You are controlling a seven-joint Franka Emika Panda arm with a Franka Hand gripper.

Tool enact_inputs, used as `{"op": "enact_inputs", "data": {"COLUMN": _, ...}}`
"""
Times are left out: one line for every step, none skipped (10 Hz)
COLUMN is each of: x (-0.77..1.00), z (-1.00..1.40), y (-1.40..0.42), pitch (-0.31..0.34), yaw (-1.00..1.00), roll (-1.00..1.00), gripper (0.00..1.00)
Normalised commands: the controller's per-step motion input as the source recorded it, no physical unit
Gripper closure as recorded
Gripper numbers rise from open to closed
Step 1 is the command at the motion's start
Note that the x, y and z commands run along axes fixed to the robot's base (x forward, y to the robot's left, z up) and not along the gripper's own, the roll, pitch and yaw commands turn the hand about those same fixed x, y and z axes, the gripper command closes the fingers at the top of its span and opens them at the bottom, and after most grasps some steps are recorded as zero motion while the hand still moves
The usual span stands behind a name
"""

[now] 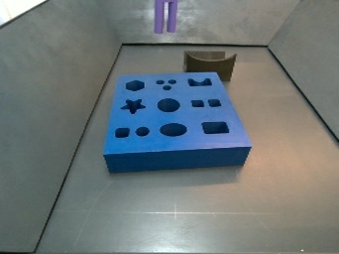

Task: Pick up the 3 prong object. Move up. Move to above the board. Insert the 3 prong object.
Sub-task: Move to above the board, then insert the 3 prong object.

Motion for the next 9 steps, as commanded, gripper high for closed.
{"op": "enact_inputs", "data": {"x": -0.12, "z": 0.30, "y": -1.00, "pitch": 0.023, "yaw": 0.00, "roll": 0.01, "gripper": 1.00}}
{"op": "enact_inputs", "data": {"x": -0.11, "z": 0.31, "y": -1.00, "pitch": 0.034, "yaw": 0.00, "roll": 0.00, "gripper": 1.00}}
{"op": "enact_inputs", "data": {"x": -0.11, "z": 0.32, "y": -1.00, "pitch": 0.042, "yaw": 0.01, "roll": 0.00, "gripper": 1.00}}
{"op": "enact_inputs", "data": {"x": -0.08, "z": 0.29, "y": -0.86, "pitch": 0.049, "yaw": 0.00, "roll": -0.01, "gripper": 1.00}}
{"op": "enact_inputs", "data": {"x": -0.06, "z": 0.24, "y": -0.67, "pitch": 0.055, "yaw": 0.00, "roll": -0.01, "gripper": 1.00}}
{"op": "enact_inputs", "data": {"x": 0.00, "z": 0.11, "y": -0.30, "pitch": 0.060, "yaw": 0.00, "roll": 0.00, "gripper": 1.00}}
{"op": "enact_inputs", "data": {"x": 0.01, "z": 0.08, "y": -0.22, "pitch": 0.064, "yaw": 0.01, "roll": 0.00, "gripper": 1.00}}
{"op": "enact_inputs", "data": {"x": 0.00, "z": 0.00, "y": 0.00, "pitch": 0.000, "yaw": 0.01, "roll": 0.00, "gripper": 1.00}}
{"op": "enact_inputs", "data": {"x": 0.03, "z": 0.00, "y": 0.00, "pitch": 0.000, "yaw": 0.00, "roll": 0.00, "gripper": 1.00}}
